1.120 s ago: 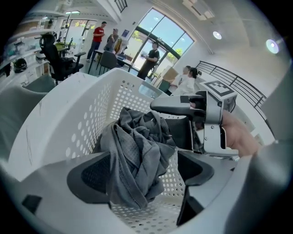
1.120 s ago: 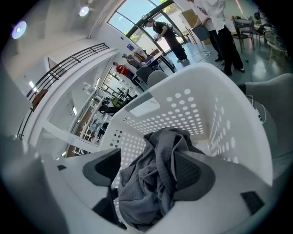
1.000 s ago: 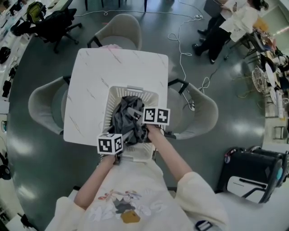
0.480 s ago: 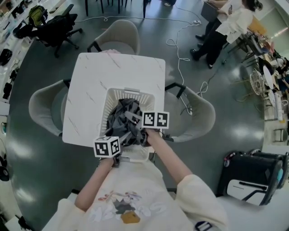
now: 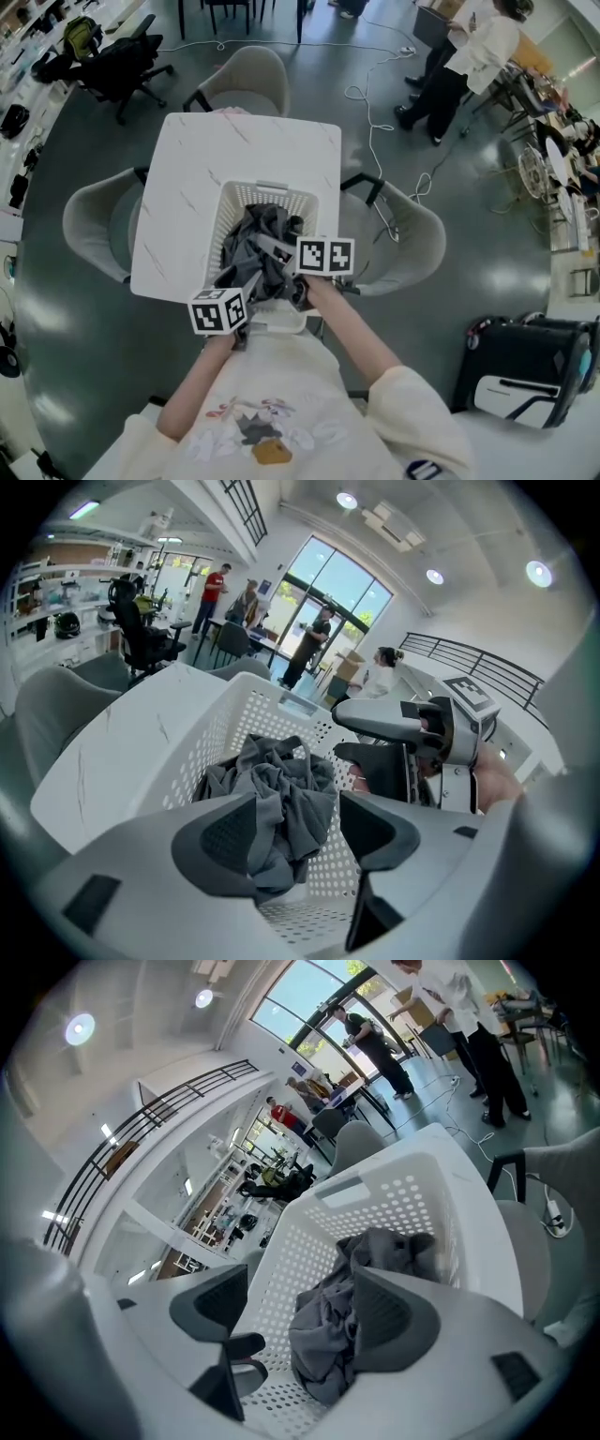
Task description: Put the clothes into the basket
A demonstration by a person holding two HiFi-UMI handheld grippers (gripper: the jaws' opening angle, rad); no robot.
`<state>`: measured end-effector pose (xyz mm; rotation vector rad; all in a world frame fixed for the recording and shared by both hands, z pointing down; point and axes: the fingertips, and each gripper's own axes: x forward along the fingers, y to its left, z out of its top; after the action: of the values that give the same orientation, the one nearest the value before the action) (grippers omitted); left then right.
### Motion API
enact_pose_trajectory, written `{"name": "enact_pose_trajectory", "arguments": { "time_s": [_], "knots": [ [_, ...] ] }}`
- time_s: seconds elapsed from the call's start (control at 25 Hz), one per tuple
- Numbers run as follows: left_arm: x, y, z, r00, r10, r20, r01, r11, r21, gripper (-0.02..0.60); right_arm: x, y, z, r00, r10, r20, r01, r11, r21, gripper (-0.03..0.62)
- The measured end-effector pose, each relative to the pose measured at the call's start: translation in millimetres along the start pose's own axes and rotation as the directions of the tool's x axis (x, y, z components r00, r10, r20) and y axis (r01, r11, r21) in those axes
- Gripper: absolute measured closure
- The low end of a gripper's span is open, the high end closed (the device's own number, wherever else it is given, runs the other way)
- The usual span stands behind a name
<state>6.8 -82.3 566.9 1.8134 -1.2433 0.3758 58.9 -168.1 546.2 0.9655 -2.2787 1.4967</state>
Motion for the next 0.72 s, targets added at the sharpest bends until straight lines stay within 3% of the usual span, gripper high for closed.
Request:
{"name": "enact_pose_trajectory", "arguments": {
  "time_s": [0.28,0.72],
  "knots": [
    [-12.8,-10.2,0.3,1.000,-0.011,0.029,0.011,1.000,-0.003,0.338,-19.1,30.0,7.6,0.998,0.036,0.044,-0.031,0.995,-0.098,0.253],
    [-36.4,-24.6,7.4,0.996,-0.004,0.091,0.004,1.000,0.000,0.458,-48.9,38.5,-3.4,0.995,0.065,0.074,-0.056,0.991,-0.121,0.255]
  ]
}}
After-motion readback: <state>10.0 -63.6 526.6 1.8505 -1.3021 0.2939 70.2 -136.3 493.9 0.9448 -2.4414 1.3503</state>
